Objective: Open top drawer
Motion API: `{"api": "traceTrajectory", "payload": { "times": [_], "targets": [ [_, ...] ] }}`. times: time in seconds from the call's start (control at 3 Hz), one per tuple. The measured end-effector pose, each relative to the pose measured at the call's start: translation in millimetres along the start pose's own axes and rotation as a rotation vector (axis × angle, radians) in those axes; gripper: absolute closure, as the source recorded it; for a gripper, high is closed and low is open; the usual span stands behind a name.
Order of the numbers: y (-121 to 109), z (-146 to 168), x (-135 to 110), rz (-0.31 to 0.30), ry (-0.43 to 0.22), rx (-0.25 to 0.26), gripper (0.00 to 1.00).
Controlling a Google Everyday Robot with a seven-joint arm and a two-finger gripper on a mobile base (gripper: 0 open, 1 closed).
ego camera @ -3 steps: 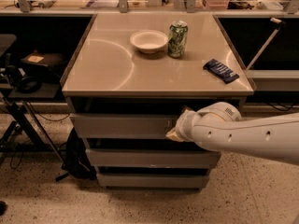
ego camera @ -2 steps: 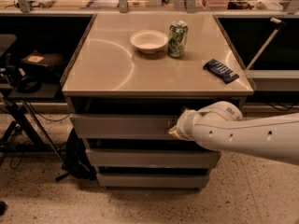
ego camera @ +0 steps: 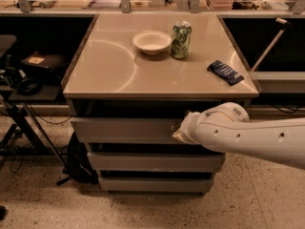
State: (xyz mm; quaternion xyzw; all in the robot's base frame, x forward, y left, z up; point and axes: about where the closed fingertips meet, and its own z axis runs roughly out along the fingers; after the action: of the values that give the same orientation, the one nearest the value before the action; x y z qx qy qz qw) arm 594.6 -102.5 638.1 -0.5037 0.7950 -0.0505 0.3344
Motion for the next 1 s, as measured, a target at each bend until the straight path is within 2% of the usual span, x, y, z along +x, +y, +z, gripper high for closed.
{"api": "traceTrajectory", "payload": {
  "times": [0.33,1.0],
  "targets": [
    [4.7,-20.1,-3.5,0.006,-0.039,0.020,1.00],
    [3.4,-24.3,-5.2,0.006,-0.039,0.020,1.00]
  ]
}}
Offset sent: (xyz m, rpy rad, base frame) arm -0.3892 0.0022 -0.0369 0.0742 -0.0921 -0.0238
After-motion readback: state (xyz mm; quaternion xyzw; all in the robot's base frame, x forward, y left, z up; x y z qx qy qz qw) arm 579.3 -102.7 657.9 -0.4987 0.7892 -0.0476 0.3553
